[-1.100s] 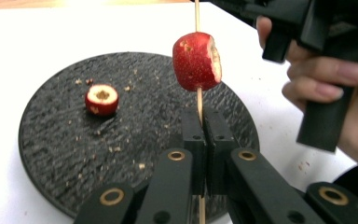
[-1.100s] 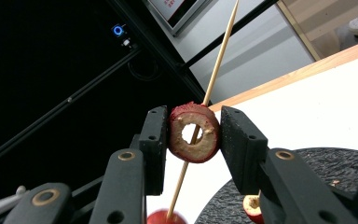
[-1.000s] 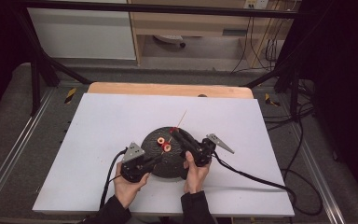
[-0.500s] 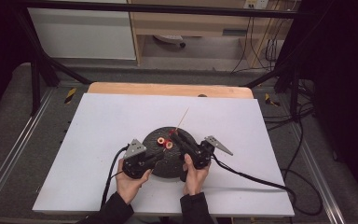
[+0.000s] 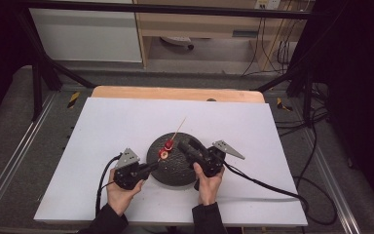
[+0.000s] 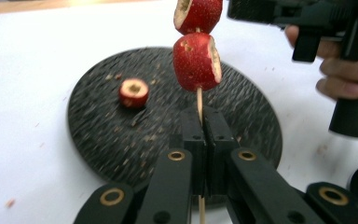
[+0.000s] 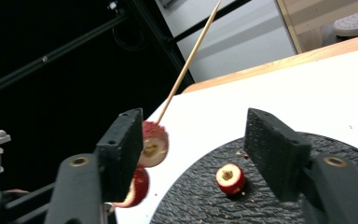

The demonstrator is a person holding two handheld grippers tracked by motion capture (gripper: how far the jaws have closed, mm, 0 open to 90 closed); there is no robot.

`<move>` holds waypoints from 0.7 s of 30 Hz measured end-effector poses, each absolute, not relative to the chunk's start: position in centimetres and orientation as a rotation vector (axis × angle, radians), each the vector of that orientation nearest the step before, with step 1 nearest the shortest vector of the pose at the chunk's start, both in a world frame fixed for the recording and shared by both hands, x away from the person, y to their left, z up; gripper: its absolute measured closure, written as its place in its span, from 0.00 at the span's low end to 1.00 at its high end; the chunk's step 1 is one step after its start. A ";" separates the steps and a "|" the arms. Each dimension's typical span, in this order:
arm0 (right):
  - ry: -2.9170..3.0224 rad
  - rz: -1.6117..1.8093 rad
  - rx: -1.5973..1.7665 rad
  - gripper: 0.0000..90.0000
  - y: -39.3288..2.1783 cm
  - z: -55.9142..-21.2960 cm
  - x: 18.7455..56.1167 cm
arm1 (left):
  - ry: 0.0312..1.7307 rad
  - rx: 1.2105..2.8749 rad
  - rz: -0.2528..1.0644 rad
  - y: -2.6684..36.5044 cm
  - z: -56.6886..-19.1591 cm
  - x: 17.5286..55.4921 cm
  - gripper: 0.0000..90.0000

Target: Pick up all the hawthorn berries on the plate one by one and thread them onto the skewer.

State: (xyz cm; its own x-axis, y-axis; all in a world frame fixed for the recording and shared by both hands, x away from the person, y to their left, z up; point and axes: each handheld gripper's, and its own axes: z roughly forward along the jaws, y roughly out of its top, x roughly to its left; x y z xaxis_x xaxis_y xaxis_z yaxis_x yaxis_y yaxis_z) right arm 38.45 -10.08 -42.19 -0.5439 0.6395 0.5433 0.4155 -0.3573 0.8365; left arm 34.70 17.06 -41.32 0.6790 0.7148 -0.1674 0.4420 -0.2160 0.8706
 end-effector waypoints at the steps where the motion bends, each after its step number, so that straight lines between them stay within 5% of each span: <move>1: 1.687 2.011 1.403 0.39 -10.1 -42.2 38.5 | 0.916 1.861 0.333 17.4 -41.4 34.6 0.98; 21: 2.077 1.685 1.322 0.09 -10.7 -43.1 39.6 | 0.943 1.962 0.380 23.8 -42.8 32.8 0.98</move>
State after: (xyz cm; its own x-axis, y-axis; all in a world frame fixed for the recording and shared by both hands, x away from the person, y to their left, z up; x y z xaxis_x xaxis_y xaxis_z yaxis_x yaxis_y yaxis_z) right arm 39.64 -10.69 -43.11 -0.5972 0.7022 0.3876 0.5241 -0.0242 0.8513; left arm 32.75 23.85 -42.80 0.6622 0.7428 -0.0989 0.4668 -0.3057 0.8298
